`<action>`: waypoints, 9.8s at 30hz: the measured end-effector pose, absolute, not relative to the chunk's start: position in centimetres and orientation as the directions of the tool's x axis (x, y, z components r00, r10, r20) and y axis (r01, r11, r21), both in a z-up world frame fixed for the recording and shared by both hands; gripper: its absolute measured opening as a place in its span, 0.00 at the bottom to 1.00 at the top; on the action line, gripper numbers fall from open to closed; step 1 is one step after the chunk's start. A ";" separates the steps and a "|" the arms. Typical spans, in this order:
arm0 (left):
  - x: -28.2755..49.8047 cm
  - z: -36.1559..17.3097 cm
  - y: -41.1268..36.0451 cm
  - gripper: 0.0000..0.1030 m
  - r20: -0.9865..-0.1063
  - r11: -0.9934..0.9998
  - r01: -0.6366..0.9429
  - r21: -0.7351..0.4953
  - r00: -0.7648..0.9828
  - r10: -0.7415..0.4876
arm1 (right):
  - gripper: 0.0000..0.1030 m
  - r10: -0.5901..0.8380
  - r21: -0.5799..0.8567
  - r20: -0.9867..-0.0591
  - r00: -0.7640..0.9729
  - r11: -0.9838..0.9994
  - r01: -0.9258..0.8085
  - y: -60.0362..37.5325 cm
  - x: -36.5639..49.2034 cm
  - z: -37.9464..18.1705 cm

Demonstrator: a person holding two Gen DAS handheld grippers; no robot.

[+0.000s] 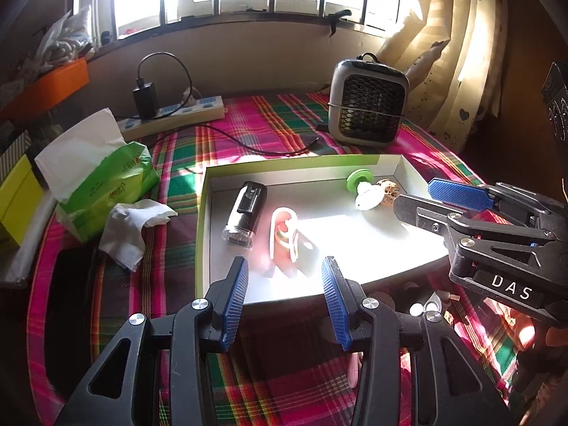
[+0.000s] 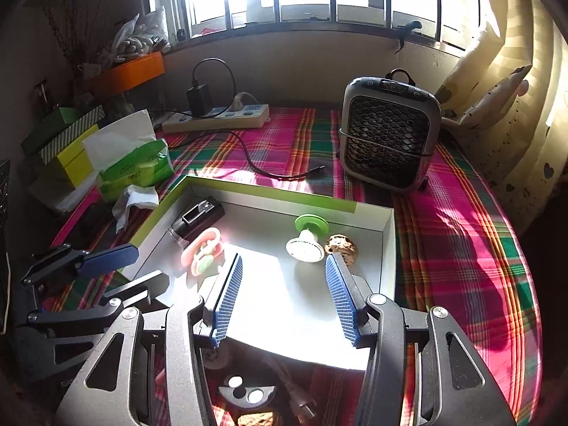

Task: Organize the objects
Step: 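Release the pink clip in the box with left tool while right tool drops spool, then withdraw the left tool to a second pink clip while the right tool moves to a walnut, then close the left tool on the second pink clip while the right tool closes on the walnut, then lift the pink clip with the left tool while the right tool lifts the walnut, then release the pink clip into the box while the right tool releases the walnut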

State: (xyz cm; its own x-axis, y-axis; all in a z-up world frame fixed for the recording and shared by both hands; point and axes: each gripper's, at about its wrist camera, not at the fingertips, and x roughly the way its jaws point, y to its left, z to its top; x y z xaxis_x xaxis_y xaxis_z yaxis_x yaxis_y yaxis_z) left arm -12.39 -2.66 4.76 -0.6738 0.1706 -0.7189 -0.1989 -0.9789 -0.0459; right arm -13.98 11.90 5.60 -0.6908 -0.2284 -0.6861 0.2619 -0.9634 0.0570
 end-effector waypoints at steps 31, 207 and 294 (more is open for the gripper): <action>-6.6 2.1 -2.8 0.39 -0.731 -0.942 -0.283 -0.179 -0.603 0.320 | 0.49 -0.207 0.074 -0.681 -0.702 -0.974 0.216 14.9 -5.2 3.1; -15.5 5.4 -1.8 0.20 -0.707 -0.955 -0.276 -0.105 -0.655 0.267 | 0.27 -0.247 0.086 -0.703 -0.667 -0.961 0.264 13.9 -13.4 4.0; -20.2 2.9 0.8 0.31 -0.772 -0.963 -0.261 -0.061 -0.599 0.211 | 0.42 -0.138 -0.016 -0.742 -0.656 -0.975 0.224 13.4 -16.5 1.6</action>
State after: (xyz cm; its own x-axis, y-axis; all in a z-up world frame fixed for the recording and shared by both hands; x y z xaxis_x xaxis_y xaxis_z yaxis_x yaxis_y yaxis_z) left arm -20.19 0.82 2.90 -0.5991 0.2113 -0.7723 -0.2611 -0.9634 -0.0610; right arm -16.48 13.42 1.57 -0.6556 -0.1383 -0.7424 0.2238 -0.9745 -0.0161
